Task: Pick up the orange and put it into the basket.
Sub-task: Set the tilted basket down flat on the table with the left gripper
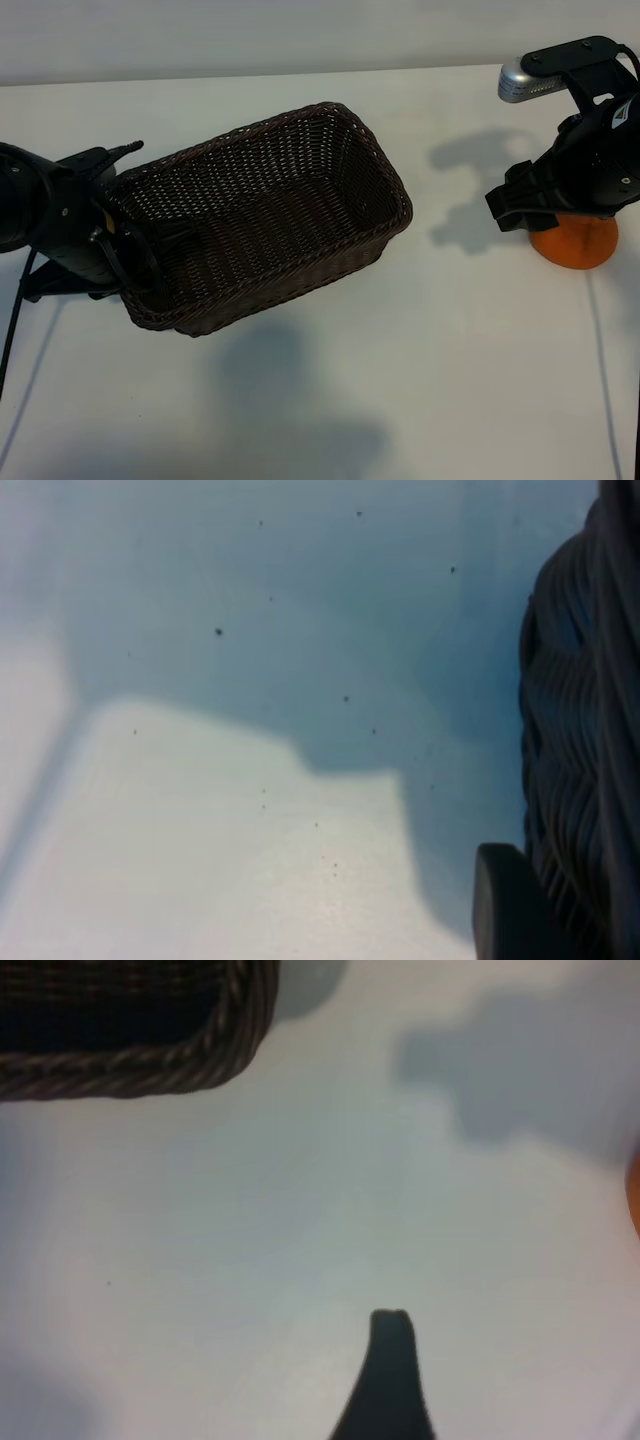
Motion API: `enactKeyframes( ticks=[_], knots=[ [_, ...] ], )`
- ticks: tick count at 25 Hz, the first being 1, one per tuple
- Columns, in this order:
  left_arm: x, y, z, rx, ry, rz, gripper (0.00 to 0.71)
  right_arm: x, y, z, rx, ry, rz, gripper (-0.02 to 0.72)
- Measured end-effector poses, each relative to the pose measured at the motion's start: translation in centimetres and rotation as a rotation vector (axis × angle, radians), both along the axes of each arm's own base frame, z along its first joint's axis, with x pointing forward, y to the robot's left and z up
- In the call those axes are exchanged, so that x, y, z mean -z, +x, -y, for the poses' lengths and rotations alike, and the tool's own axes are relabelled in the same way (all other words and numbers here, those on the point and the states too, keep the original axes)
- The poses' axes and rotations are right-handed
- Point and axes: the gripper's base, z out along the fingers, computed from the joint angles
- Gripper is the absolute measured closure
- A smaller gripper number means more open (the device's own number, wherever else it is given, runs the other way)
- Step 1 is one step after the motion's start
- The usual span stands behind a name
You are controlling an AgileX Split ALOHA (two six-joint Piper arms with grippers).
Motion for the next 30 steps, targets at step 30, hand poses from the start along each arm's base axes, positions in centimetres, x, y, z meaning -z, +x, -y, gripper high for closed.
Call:
enactKeyframes(
  ticks=[30],
  knots=[
    [-7.5, -0.2, -3.2, 0.177, -0.2, 0.274, 0.559, 0.0, 0.0, -0.2, 0.012, 0.027, -0.007, 0.122]
  ],
)
